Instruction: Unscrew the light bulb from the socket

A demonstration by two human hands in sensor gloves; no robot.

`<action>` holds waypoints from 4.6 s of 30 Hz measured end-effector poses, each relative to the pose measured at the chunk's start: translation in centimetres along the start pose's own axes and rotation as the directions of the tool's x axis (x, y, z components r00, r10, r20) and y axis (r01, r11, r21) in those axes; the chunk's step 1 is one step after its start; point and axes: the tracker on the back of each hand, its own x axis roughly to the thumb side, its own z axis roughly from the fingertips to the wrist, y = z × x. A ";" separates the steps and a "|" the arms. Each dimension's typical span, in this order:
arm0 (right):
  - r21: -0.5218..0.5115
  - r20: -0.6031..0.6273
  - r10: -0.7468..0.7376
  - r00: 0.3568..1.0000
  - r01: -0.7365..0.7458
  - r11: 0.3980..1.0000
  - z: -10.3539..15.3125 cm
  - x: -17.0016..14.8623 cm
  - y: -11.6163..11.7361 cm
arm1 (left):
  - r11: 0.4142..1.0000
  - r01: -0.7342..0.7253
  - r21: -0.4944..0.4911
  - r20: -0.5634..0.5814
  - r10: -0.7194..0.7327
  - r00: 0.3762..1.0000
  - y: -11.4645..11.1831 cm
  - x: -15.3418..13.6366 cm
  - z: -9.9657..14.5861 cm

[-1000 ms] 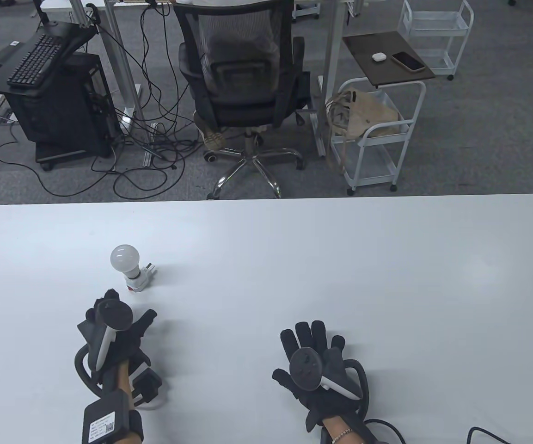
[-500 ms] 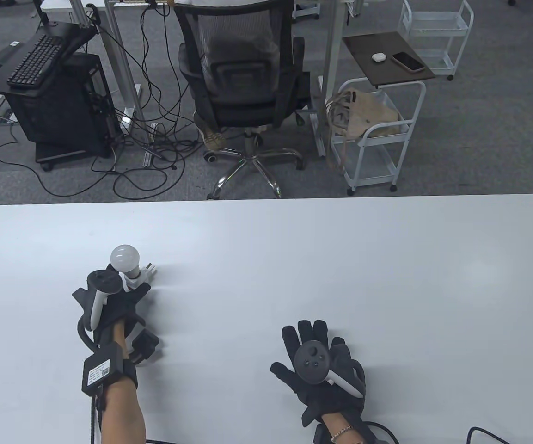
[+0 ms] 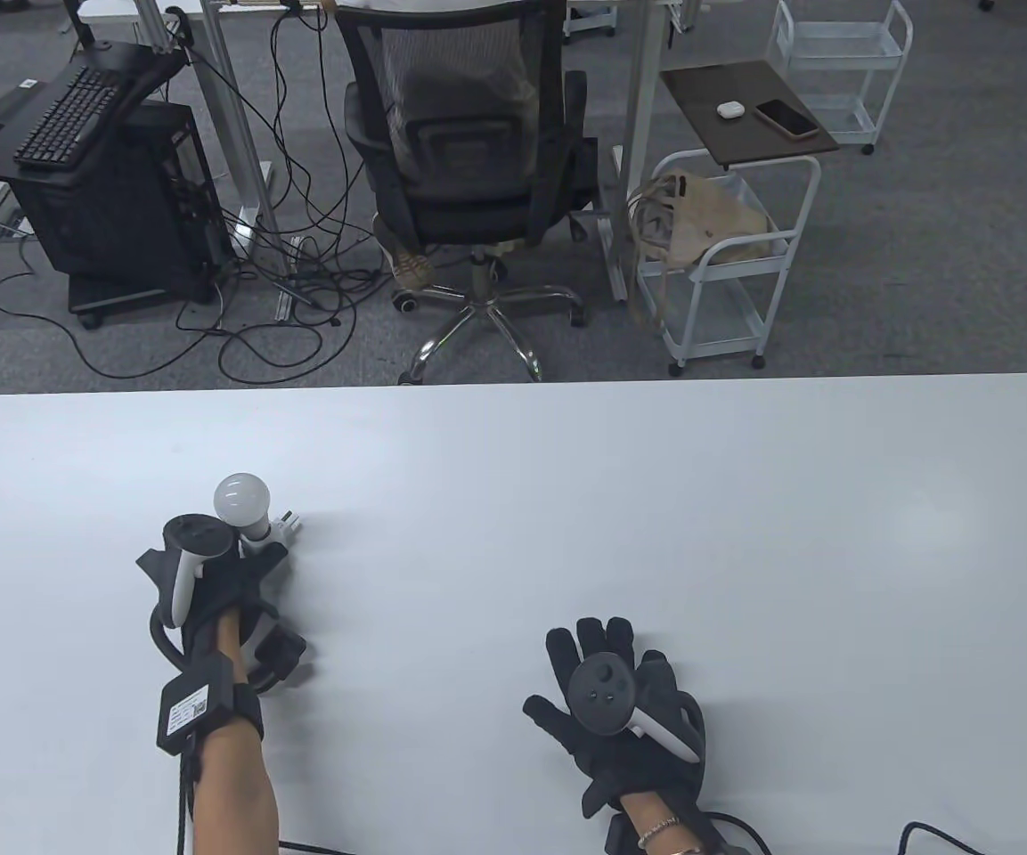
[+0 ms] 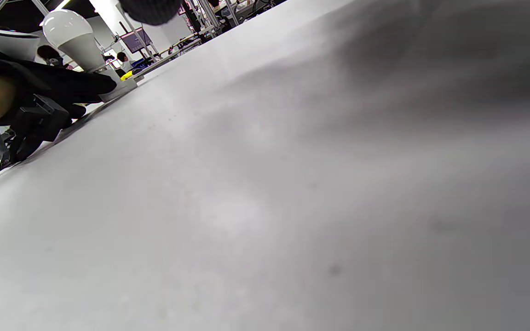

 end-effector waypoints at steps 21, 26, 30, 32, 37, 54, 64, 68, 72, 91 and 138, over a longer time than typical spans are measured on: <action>-0.102 0.076 -0.158 0.985 0.165 0.981 1.8 -0.5 -2.5 | 0.995 0.098 0.019 0.397 -0.097 0.913 -3.8 5.1 14.5; -0.149 0.126 -0.296 0.947 0.313 0.938 2.6 -1.0 -3.5 | 0.987 0.155 0.045 0.490 -0.157 0.857 -6.0 8.1 18.2; -0.184 0.143 -0.327 0.934 0.350 0.919 2.8 -1.3 -3.9 | 0.982 0.176 0.061 0.542 -0.181 0.821 -7.8 9.9 20.5; -0.220 0.166 -0.348 0.923 0.379 0.899 2.9 -1.5 -4.1 | 0.982 0.180 0.061 0.557 -0.183 0.810 -8.6 10.3 21.3; -0.246 0.215 -0.407 0.888 0.453 0.857 3.1 -1.9 -4.5 | 0.975 0.210 0.078 0.594 -0.215 0.776 -10.8 10.4 22.6; -0.183 0.270 -0.615 0.741 0.667 0.722 2.6 -2.7 -3.8 | 0.957 0.275 0.091 0.710 -0.256 0.656 -12.0 10.5 24.7; -0.270 0.152 -0.621 0.769 0.637 0.722 2.5 -4.2 -4.0 | 0.959 0.265 0.106 0.766 -0.248 0.593 -12.4 10.9 25.6; -0.265 0.148 -0.642 0.752 0.655 0.707 2.4 -4.5 -4.1 | 0.954 0.284 0.092 0.769 -0.249 0.588 -12.5 11.0 25.6; -0.268 0.200 -0.644 0.738 0.674 0.689 2.6 -4.6 -4.4 | 0.963 0.262 0.057 0.772 -0.209 0.600 -12.4 10.9 25.3; -0.210 0.136 -0.709 0.692 0.720 0.662 2.2 -5.5 -3.9 | 0.980 0.198 -0.035 0.785 -0.096 0.612 -12.5 10.3 24.7; 0.005 0.122 -0.853 0.508 0.859 0.512 1.7 -6.0 -3.1 | 0.983 0.168 -0.070 0.780 -0.052 0.624 -12.2 9.8 24.1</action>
